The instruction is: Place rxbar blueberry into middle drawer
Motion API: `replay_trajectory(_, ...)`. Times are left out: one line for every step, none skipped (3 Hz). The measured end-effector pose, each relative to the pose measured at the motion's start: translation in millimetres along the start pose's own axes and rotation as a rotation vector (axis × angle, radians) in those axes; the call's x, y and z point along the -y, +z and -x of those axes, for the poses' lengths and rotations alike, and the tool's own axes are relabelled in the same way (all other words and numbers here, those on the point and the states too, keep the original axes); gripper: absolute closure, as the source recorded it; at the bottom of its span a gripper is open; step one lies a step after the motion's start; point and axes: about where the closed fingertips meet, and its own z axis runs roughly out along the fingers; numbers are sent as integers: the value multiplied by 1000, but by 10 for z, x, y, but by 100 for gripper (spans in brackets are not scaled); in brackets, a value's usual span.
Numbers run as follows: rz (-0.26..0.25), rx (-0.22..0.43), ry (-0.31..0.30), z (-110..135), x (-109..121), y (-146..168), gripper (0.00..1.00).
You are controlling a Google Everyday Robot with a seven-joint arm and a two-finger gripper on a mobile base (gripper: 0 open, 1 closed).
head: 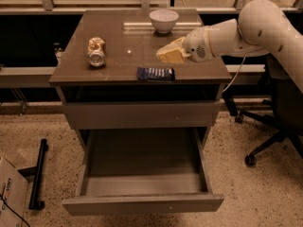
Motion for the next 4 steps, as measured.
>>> replay_trajectory(18,-2,-3,-8,2,36,51)
replay_trajectory(64,6,-25,-55,1,147,28)
replay_trajectory(133,31,-53,-212,-65,233,4)
replay_trajectory(174,37,-93,-382,-133,310,0)
